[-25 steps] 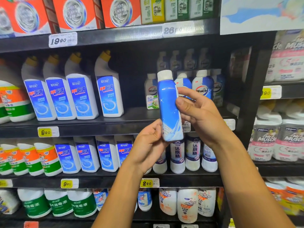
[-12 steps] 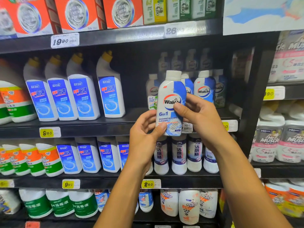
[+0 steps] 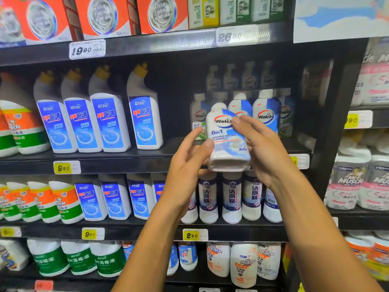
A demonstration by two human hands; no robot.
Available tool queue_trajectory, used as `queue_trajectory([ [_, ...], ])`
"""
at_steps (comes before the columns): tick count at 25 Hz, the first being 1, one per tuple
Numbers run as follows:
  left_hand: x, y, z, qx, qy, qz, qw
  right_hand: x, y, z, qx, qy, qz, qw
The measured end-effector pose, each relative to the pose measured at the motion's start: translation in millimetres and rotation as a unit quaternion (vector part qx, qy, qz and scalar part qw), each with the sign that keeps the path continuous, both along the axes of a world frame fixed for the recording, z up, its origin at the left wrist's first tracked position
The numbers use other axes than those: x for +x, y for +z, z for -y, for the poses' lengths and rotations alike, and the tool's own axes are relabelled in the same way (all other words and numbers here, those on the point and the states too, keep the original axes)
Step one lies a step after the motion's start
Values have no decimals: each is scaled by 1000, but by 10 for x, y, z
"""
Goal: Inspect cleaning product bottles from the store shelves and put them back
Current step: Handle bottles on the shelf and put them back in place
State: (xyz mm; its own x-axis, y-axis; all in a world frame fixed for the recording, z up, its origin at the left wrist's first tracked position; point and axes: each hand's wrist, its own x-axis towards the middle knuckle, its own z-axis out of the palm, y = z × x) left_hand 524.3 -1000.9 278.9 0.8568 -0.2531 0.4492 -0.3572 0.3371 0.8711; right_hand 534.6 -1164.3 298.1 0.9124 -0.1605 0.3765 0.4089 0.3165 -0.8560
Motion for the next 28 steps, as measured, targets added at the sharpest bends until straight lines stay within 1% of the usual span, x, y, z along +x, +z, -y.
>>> queue_trajectory([
  [3, -24, 122, 8, 35, -22, 28, 999, 29, 57, 12, 14, 30, -32, 999],
  [7, 3, 166, 10, 51, -9, 35, 998, 15, 85, 39, -2, 45, -23, 999],
  [9, 21, 144, -26, 72, -10, 49, 996, -3, 90, 54, -25, 28, -5, 999],
  [11, 31, 108, -38, 82, -2, 68, 994, -23, 104, 63, -59, -15, 16, 998],
  [13, 11, 38, 7, 97, 34, 100, 990, -34, 114, 44, -76, -46, 26, 996],
  [14, -6, -25, 53, 117, 69, 113, 984, -39, 113, 22, -78, -57, 32, 995],
  [17, -49, -223, 237, 196, 199, 141, 950, -66, 102, -86, -111, -86, 68, 988],
  [19, -32, -284, 303, 192, 247, 159, 937, -83, 90, -118, -150, -95, 89, 980],
  [20, -1, -300, 297, 165, 250, 159, 941, -99, 93, -108, -167, -93, 95, 977],
  [21, 40, -310, 272, 117, 224, 150, 956, -116, 111, -82, -179, -87, 99, 975],
  [22, 80, -310, 232, 50, 167, 123, 977, -129, 133, -47, -185, -79, 104, 974],
  [23, 117, -304, 181, -21, 89, 86, 992, -136, 153, -12, -188, -73, 109, 973],
  [24, 141, -298, 134, -82, 6, 49, 995, -133, 177, 15, -192, -79, 117, 971],
  [26, 152, -308, 81, -159, -151, 4, 976, -97, 218, 37, -197, -107, 132, 966],
  [28, 136, -340, 83, -206, -283, -31, 936, -45, 241, 21, -177, -98, 118, 972],
])
